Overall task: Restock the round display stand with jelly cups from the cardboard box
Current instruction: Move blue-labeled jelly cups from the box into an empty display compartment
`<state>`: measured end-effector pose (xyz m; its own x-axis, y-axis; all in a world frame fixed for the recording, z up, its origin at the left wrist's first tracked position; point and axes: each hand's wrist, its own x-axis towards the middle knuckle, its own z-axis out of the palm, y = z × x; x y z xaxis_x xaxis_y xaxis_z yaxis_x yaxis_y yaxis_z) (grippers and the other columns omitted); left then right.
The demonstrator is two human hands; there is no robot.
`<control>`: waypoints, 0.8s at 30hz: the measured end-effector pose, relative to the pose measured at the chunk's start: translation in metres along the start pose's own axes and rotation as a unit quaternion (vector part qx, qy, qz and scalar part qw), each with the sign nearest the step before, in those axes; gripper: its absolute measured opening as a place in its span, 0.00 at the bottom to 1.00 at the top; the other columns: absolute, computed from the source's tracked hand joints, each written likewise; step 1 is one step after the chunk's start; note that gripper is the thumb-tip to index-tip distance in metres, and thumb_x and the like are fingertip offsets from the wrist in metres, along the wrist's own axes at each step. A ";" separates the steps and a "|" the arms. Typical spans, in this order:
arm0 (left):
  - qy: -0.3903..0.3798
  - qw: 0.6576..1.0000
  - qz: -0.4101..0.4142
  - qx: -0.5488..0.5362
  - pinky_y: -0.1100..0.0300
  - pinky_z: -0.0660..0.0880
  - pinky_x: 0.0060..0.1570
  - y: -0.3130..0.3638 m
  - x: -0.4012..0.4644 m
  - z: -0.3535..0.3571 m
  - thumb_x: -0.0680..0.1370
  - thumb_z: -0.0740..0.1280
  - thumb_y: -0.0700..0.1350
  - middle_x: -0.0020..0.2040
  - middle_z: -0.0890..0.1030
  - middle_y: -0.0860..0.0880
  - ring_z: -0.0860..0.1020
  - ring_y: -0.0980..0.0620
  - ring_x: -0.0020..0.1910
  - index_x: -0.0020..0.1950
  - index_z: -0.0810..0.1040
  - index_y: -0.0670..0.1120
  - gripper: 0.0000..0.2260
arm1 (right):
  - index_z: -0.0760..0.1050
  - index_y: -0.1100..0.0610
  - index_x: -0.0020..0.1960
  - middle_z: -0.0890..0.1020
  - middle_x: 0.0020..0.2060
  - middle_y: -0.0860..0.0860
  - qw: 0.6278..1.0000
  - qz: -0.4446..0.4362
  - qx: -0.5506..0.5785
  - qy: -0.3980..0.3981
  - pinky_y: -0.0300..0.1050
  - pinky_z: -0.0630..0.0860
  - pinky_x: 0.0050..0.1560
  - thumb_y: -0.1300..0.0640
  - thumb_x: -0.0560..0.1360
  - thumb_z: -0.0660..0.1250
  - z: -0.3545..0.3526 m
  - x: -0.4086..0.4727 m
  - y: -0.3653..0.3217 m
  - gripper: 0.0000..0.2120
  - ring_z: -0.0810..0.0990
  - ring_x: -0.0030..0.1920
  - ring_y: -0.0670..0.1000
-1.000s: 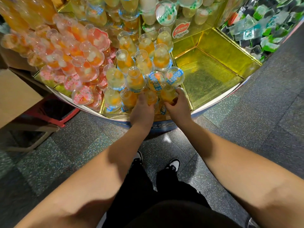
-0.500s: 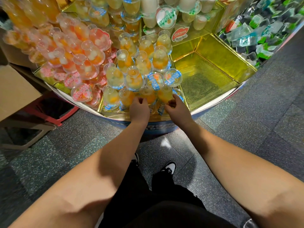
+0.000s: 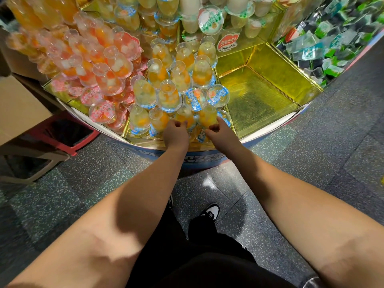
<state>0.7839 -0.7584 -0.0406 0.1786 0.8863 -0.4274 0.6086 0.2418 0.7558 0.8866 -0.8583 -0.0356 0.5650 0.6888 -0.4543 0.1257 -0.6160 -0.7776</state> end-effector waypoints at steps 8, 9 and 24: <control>-0.082 0.996 -0.016 -0.014 0.54 0.76 0.41 0.001 -0.009 -0.020 0.78 0.65 0.45 0.53 0.80 0.44 0.79 0.45 0.52 0.57 0.75 0.45 0.09 | 0.63 0.58 0.75 0.77 0.49 0.48 0.997 0.036 0.054 0.036 0.42 0.69 0.50 0.54 0.79 0.66 -0.004 -0.016 0.000 0.27 0.75 0.50 0.48; -0.099 0.994 -0.019 -0.031 0.50 0.79 0.47 0.002 -0.012 -0.026 0.77 0.66 0.45 0.53 0.80 0.43 0.80 0.43 0.53 0.56 0.75 0.46 0.08 | 0.66 0.59 0.72 0.75 0.45 0.48 0.996 0.046 0.068 0.045 0.42 0.68 0.45 0.54 0.79 0.66 -0.004 -0.020 -0.002 0.24 0.74 0.46 0.48; -0.099 0.986 0.114 0.077 0.54 0.76 0.54 -0.054 0.043 -0.370 0.75 0.68 0.55 0.49 0.81 0.52 0.79 0.52 0.47 0.55 0.76 0.55 0.10 | 0.77 0.53 0.58 0.80 0.51 0.50 0.968 -0.129 -0.203 -0.065 0.42 0.71 0.49 0.47 0.79 0.65 0.158 -0.090 -0.216 0.12 0.77 0.53 0.51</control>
<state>0.4728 -0.5874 0.0836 0.4620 0.8127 -0.3549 0.6427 -0.0311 0.7655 0.6796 -0.7269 0.1042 0.3670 0.8663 -0.3389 0.5751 -0.4977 -0.6493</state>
